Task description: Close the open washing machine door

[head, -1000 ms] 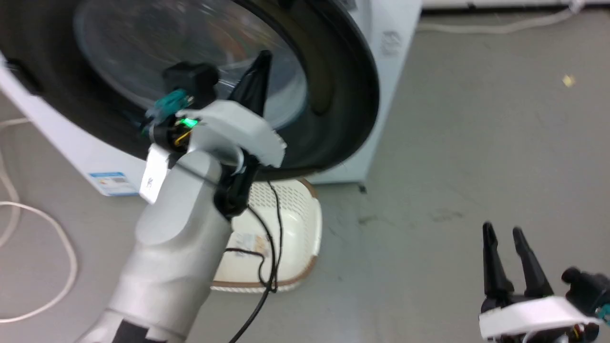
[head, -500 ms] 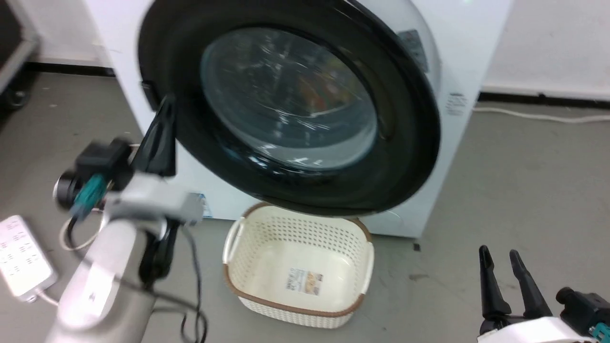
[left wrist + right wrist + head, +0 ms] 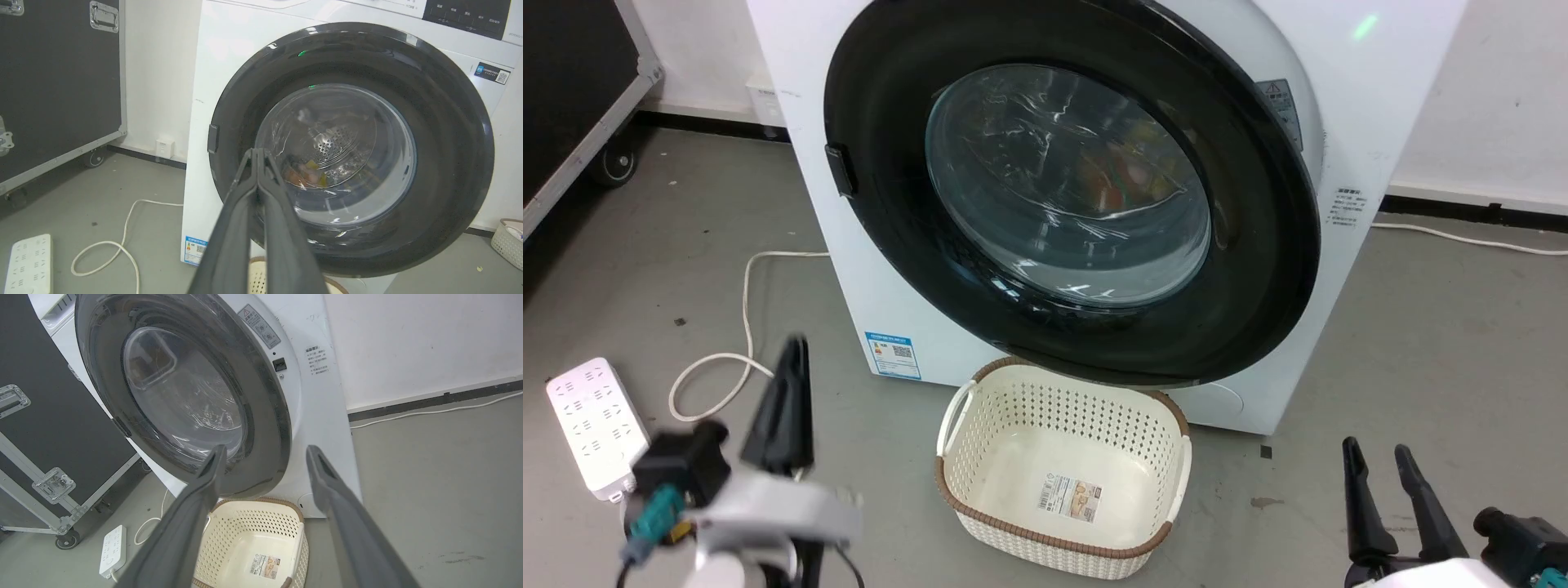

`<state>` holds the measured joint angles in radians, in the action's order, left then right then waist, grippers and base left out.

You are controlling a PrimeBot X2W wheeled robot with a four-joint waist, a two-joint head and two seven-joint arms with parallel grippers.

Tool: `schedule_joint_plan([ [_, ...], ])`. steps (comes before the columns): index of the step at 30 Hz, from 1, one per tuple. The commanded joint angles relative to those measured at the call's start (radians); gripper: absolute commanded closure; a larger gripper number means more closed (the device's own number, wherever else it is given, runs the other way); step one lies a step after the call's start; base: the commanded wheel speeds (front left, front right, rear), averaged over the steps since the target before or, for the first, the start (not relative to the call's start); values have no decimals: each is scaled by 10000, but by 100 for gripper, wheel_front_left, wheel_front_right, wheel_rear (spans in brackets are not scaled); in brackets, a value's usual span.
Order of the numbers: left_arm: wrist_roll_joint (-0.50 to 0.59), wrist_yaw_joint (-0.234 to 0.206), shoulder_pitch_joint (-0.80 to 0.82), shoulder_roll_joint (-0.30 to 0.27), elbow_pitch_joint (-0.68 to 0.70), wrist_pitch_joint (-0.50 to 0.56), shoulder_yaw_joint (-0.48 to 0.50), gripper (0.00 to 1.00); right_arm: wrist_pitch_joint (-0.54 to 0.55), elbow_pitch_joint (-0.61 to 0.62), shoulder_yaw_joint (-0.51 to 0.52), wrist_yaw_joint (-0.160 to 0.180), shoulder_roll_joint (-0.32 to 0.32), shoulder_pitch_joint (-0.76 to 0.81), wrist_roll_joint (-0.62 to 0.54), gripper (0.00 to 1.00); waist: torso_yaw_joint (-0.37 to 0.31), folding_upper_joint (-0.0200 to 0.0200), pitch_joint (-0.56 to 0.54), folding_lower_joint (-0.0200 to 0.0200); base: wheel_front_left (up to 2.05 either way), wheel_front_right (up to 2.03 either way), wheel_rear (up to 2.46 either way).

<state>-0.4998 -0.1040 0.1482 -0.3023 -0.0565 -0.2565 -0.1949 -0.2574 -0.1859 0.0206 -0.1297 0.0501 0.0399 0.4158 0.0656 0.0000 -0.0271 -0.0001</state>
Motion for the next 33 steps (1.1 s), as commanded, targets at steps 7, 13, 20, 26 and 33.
schedule_joint_plan([
  [7,-334,-299,-1200,239,-264,542,-167,100,-43,55,-174,-10,1,345,-789,0,90,0,17,1,0,0,0],
  [13,-199,-467,-1206,179,-684,1121,-469,100,-24,37,-142,-10,1,393,-1611,0,105,0,71,1,0,0,0],
  [20,43,-660,-1017,140,-803,1166,-616,45,151,189,-115,-10,1,400,-1857,0,-15,0,115,1,0,0,0],
  [26,316,-833,-838,75,-619,1067,-716,0,397,370,-107,-10,1,458,-2041,0,-83,0,146,1,0,0,0],
  [33,654,-952,-800,25,-367,730,-903,0,805,772,88,-10,1,429,-2279,100,-51,0,206,1,0,0,0],
])
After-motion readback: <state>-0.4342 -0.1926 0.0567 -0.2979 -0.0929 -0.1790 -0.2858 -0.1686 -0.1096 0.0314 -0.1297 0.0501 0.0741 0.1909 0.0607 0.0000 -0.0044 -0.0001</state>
